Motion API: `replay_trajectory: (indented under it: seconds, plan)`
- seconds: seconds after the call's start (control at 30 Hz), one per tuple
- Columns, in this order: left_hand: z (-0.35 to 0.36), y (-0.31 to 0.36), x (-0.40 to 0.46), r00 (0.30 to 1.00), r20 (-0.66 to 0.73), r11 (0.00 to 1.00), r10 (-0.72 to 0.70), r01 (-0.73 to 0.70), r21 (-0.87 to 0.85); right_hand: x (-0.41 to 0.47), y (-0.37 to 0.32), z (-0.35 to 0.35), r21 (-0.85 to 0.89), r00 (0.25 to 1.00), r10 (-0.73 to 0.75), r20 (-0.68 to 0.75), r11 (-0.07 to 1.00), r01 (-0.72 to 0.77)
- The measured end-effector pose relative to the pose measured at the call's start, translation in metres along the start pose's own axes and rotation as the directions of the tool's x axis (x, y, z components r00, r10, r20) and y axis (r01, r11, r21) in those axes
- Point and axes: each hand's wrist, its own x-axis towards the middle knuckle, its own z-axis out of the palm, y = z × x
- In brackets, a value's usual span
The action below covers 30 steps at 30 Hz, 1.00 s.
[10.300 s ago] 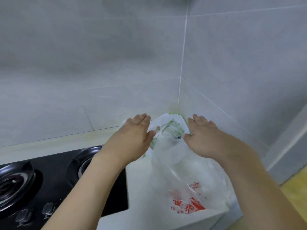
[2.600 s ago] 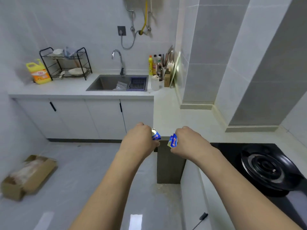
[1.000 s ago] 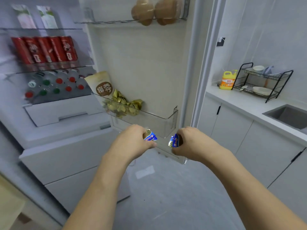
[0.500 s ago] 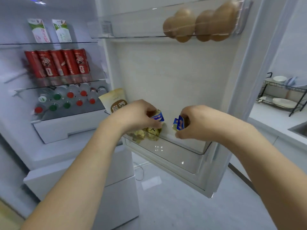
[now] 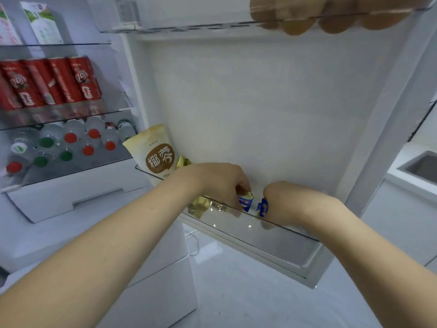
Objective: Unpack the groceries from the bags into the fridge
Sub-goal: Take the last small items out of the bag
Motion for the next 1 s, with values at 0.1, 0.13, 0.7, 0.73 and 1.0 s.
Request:
replay_trajectory:
  seconds: [0.1,0.13,0.7,0.73,1.0]
  plan:
    - [0.007,0.003,0.009,1.000,0.024,0.998,-0.014,0.013,0.055,-0.002,-0.002,0.003,0.007,1.000,-0.015,0.015,1.000,0.014]
    - [0.008,0.004,0.011,0.999,0.027,0.997,-0.018,0.016,0.075,-0.002,-0.002,0.003,0.010,1.000,-0.012,0.007,1.000,0.012]
    - [0.010,0.014,0.018,0.992,0.060,0.969,-0.112,0.096,0.227,0.000,-0.002,0.010,0.093,0.994,-0.112,0.001,0.989,0.111]
    - [0.009,0.014,0.015,0.993,0.047,0.972,-0.112,0.099,0.215,0.000,-0.001,0.009,0.104,0.993,-0.115,0.008,0.988,0.113]
    - [0.005,0.021,-0.013,0.981,-0.108,0.985,-0.159,0.165,0.050,-0.014,0.008,-0.002,0.143,0.991,-0.089,-0.096,0.984,0.103]
